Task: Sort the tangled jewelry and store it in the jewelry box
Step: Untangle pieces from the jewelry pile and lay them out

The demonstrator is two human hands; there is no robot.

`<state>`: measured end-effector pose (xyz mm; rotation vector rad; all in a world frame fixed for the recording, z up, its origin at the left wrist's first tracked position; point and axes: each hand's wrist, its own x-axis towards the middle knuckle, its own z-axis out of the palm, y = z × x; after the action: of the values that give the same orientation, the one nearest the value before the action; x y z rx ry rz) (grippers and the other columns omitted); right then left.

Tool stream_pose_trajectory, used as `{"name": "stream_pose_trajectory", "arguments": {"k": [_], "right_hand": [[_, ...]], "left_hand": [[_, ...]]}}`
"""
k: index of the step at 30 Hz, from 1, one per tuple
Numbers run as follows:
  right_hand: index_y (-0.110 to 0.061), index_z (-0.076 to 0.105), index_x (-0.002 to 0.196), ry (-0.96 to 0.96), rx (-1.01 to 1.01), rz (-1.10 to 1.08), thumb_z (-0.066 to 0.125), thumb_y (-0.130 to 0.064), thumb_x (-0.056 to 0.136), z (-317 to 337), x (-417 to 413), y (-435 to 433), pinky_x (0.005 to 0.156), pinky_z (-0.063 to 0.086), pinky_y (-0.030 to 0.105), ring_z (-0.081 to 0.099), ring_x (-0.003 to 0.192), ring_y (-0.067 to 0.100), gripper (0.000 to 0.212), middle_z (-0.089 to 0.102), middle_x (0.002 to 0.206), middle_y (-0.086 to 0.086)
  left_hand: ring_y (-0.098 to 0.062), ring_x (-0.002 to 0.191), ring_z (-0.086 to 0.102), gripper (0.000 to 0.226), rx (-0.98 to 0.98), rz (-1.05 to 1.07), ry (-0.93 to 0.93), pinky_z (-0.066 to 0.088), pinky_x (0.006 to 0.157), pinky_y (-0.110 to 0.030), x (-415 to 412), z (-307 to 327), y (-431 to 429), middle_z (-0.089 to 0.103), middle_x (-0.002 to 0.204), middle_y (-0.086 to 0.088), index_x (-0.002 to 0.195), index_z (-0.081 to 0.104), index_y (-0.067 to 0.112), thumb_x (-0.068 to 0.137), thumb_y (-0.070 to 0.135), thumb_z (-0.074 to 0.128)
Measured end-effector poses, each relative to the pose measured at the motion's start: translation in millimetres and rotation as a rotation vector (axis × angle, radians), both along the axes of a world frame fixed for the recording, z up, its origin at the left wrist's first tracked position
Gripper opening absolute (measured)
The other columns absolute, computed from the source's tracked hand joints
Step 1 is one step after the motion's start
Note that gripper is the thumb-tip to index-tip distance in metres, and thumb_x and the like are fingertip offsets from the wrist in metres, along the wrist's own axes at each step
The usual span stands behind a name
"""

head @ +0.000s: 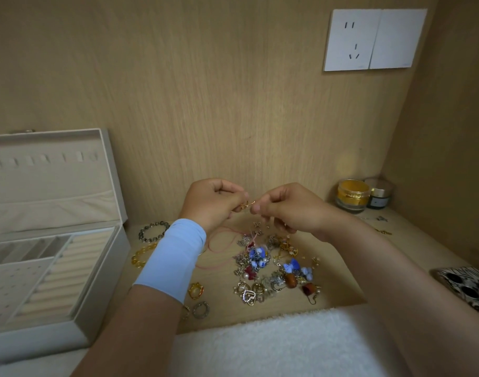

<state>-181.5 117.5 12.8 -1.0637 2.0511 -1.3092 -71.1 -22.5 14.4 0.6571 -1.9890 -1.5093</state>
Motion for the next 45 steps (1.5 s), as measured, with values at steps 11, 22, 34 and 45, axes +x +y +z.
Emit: {"name": "stream_pose_trajectory", "arguments": {"k": [11, 22, 34, 45], "right_hand": [[-0.017, 0.075, 0.087, 0.437, -0.044, -0.037, 0.070, -0.026, 0.093, -5, -7, -5, 0.066, 0.048, 0.022, 0.055, 0.063, -0.003, 0.011, 0.067, 0.072, -0.010], [-0.019, 0.076, 0.087, 0.425, -0.152, -0.017, 0.073, -0.021, 0.091, -5, -10, -3, 0.062, 0.048, 0.024, 0.056, 0.062, 0.004, 0.005, 0.070, 0.072, 0.001], [-0.009, 0.074, 0.084, 0.268, -0.259, -0.157, 0.077, -0.020, 0.087, 3, -1, -3, 0.043, 0.041, 0.016, 0.049, 0.042, 0.002, 0.012, 0.062, 0.062, 0.002], [0.001, 0.072, 0.092, 0.197, -0.068, -0.184, 0.071, -0.024, 0.093, 5, -11, 5, 0.041, 0.036, 0.013, 0.041, 0.041, -0.001, 0.026, 0.049, 0.052, -0.009]], "left_hand": [[-0.009, 0.058, 0.065, 0.011, -0.107, -0.111, -0.153, 0.056, 0.057, -0.020, 0, -3, 0, 0.073, 0.071, -0.005, 0.076, 0.073, 0.016, 0.083, 0.008, 0.076], [-0.021, 0.067, 0.074, 0.006, 0.277, -0.256, -0.030, 0.059, 0.055, -0.023, 2, -6, 7, 0.074, 0.083, -0.011, 0.099, 0.063, 0.003, 0.093, 0.001, 0.063], [-0.014, 0.079, 0.070, 0.021, 0.330, -0.362, 0.057, 0.058, 0.073, -0.020, 4, -7, 6, 0.075, 0.090, -0.009, 0.103, 0.072, 0.011, 0.084, 0.006, 0.074], [-0.020, 0.099, 0.073, 0.022, 0.317, -0.280, 0.030, 0.060, 0.081, -0.039, 1, -10, 0, 0.075, 0.108, -0.004, 0.111, 0.067, 0.012, 0.103, 0.024, 0.050]]}}
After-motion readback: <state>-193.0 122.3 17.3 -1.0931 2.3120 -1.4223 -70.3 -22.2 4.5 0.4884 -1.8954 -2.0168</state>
